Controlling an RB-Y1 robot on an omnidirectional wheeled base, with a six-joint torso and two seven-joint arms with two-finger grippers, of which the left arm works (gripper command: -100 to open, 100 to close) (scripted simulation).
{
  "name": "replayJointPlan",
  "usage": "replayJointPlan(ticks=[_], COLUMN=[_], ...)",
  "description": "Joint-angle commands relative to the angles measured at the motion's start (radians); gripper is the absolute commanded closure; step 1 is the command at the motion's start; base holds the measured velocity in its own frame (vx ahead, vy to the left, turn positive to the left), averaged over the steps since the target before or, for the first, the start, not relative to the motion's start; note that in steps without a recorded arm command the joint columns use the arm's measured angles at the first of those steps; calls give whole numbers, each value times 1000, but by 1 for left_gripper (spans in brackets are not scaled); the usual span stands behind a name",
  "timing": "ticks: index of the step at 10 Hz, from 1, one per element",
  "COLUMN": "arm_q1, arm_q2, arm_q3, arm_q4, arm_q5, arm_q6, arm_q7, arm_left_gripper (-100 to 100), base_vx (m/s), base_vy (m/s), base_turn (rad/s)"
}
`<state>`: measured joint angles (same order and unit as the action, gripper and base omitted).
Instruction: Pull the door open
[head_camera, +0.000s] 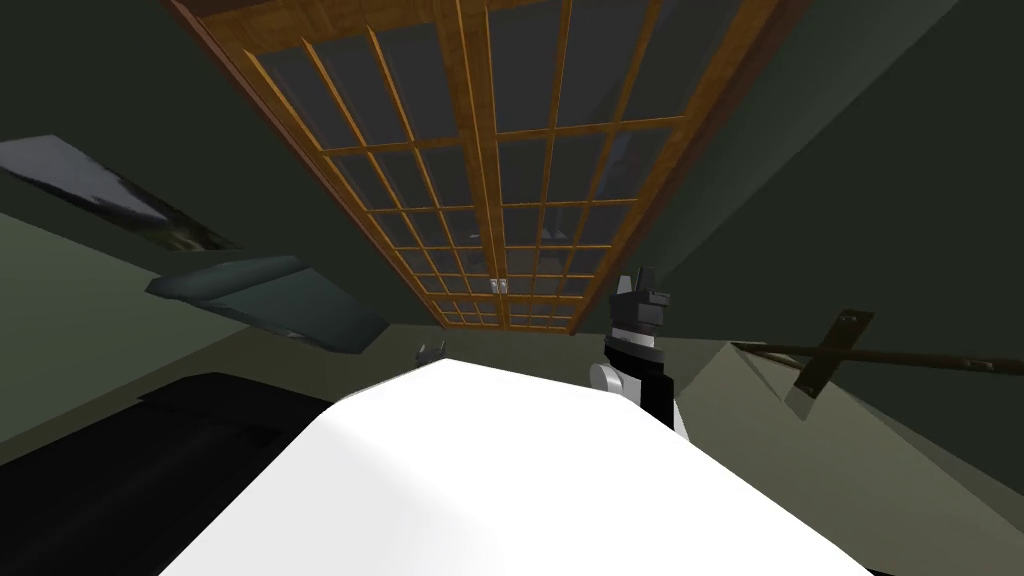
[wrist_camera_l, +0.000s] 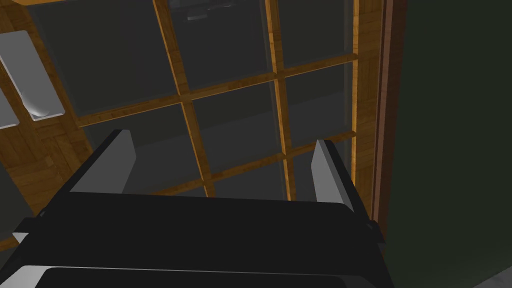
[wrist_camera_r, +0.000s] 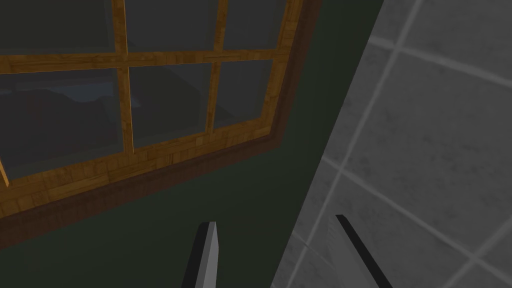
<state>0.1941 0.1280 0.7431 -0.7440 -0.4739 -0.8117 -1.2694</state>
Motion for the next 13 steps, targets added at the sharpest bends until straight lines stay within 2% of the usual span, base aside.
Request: replayJointPlan(ticks=[1, 3, 5, 9, 11, 12, 13], arm_q1=[2, -22, -56, -128, -139, -167, -182], arm_q2=[-9, -25, -47, -88, -95, -109, -117], arm_q3=[28, 62, 81, 84, 83, 76, 71], arm_q4=[-4, 8, 15, 17, 16, 14, 12], arm_q5=[16, 37, 51, 62, 63, 62, 62], arm_q6=[8, 16, 20, 21, 21, 19, 18], arm_q7=[-13, -36, -54, -74, -76, -80, -82], arm_left_gripper=[-100, -100, -100, -100, -100, -100, -100], base_vx=[-22, 12, 105, 185, 118, 112, 168], base_vy=[64, 70, 90, 63, 41, 46, 48], base_turn=[-191, -262, -255, -199, -79, -153, -176])
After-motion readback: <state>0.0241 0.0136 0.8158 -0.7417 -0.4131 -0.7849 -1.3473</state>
